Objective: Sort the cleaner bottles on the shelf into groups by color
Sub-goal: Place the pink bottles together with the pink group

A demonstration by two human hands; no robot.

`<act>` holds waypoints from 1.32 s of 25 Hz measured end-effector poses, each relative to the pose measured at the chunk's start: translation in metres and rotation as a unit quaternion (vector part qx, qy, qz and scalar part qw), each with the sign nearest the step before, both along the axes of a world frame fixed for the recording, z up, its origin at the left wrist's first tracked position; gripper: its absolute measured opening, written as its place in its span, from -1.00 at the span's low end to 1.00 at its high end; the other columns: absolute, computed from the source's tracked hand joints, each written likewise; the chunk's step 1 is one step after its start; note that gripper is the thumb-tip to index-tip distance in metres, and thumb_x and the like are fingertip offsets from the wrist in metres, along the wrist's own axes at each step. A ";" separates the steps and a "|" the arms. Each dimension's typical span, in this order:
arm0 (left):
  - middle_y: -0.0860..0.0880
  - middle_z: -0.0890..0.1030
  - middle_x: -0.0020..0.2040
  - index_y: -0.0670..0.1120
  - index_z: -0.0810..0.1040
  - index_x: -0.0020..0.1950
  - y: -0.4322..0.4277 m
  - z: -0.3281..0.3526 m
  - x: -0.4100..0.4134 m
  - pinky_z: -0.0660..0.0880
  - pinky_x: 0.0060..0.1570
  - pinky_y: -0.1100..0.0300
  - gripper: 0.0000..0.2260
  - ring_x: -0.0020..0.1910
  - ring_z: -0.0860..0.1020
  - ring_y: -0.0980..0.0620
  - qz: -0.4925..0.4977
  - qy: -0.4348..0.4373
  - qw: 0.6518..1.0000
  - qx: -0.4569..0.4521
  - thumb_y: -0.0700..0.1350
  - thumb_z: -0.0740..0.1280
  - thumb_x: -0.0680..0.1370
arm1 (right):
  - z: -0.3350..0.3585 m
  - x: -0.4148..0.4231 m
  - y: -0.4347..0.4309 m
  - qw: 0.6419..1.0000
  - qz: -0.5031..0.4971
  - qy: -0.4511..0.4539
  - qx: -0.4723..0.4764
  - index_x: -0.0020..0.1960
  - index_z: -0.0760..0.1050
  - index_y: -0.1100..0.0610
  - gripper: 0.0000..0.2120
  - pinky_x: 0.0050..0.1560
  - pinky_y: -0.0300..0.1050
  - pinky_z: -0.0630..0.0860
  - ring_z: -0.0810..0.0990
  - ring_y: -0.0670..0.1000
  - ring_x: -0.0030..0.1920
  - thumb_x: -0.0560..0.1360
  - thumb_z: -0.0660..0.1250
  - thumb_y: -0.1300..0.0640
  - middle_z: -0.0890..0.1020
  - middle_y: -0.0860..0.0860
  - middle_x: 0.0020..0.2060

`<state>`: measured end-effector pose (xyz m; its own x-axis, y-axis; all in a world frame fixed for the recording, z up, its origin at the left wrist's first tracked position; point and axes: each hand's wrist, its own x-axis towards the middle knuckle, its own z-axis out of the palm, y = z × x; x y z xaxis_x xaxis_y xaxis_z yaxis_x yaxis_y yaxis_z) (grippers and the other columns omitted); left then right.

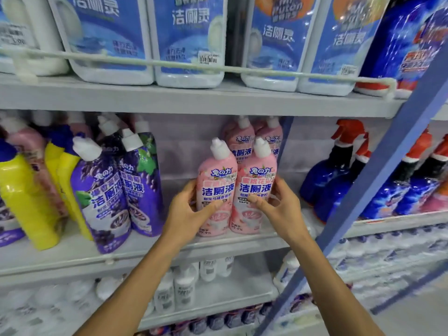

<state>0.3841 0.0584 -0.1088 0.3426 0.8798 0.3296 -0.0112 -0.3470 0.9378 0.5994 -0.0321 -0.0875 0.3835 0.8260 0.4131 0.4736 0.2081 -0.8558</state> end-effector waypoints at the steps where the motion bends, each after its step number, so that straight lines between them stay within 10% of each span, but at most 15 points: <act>1: 0.11 0.73 0.05 0.06 0.55 0.19 0.001 -0.004 0.001 0.59 -0.05 0.29 -0.59 0.03 0.69 0.15 0.006 -0.001 1.000 -0.008 -0.21 0.58 0.43 | -0.003 0.004 0.004 1.000 0.008 0.000 -0.009 0.38 0.45 0.06 -0.38 0.10 -0.22 0.61 0.64 -0.19 0.13 0.39 0.54 -0.06 0.67 -0.21 0.13; 13: 0.12 0.73 0.05 -0.01 0.63 0.19 -0.014 -0.023 0.017 0.62 0.06 0.18 -0.61 0.00 0.69 0.14 0.046 0.124 0.991 0.005 0.00 0.55 0.39 | -0.023 0.062 0.005 0.985 0.131 -0.045 -0.099 0.32 0.47 0.01 -0.50 0.07 -0.34 0.58 0.66 -0.23 0.10 0.44 0.54 0.04 0.68 -0.21 0.12; 23: 0.09 0.73 0.04 0.05 0.58 0.22 -0.008 -0.036 0.088 0.65 0.05 -0.06 -0.56 0.00 0.70 0.08 0.099 0.117 0.988 -0.007 0.11 0.54 0.39 | -0.062 0.093 0.003 0.993 -0.068 -0.025 -0.094 0.35 0.42 -0.07 -0.34 0.17 0.05 0.60 0.61 -0.07 0.19 0.37 0.51 -0.29 0.61 -0.11 0.18; 30: 0.18 0.67 -0.11 -0.02 0.56 0.10 -0.016 -0.032 0.113 0.54 -0.15 0.40 -0.58 -0.18 0.63 0.26 0.211 0.163 0.964 0.003 0.00 0.64 0.34 | -0.060 0.066 0.009 0.984 -0.114 -0.086 -0.102 0.26 0.36 0.05 -0.45 0.02 -0.04 0.57 0.58 0.00 0.07 0.40 0.58 0.12 0.55 -0.02 0.09; 33: 0.06 0.72 -0.04 -0.07 0.56 0.12 -0.005 -0.031 0.122 0.59 -0.09 0.26 -0.56 -0.11 0.68 0.10 0.230 0.153 0.961 0.007 -0.01 0.64 0.35 | -0.052 0.071 0.028 0.981 -0.118 -0.060 -0.141 0.24 0.37 0.06 -0.49 -0.11 -0.26 0.48 0.60 0.02 0.05 0.42 0.57 0.14 0.58 -0.03 0.07</act>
<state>0.5059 0.0532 -0.1399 0.0019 0.9578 0.2873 0.4217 -0.2613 0.8682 0.6705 -0.0046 -0.1396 0.5399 0.8084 0.2345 0.5812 -0.1565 -0.7986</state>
